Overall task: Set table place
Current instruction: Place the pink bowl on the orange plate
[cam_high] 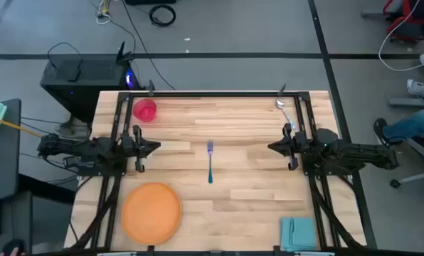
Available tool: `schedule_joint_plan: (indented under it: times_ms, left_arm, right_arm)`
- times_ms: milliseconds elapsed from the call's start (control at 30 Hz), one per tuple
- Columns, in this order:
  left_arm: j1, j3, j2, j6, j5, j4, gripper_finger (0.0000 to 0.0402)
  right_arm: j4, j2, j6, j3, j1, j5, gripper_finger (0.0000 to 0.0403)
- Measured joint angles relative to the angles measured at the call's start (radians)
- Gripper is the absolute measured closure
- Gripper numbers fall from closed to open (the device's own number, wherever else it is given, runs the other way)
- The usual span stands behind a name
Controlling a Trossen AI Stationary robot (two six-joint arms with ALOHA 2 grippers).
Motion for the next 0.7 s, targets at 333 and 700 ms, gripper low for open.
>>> schedule_joint_plan:
  times_ms: [333, 700]
  left_arm:
    - [0.000, 0.000, 0.000, 0.000, 0.000, 0.000, 0.0375]
    - [0.000, 0.000, 0.000, 0.000, 0.000, 0.000, 0.0368]
  right_arm:
    - [0.000, 0.000, 0.000, 0.000, 0.000, 0.000, 0.0390]
    - [0.000, 0.000, 0.000, 0.000, 0.000, 0.000, 0.0390]
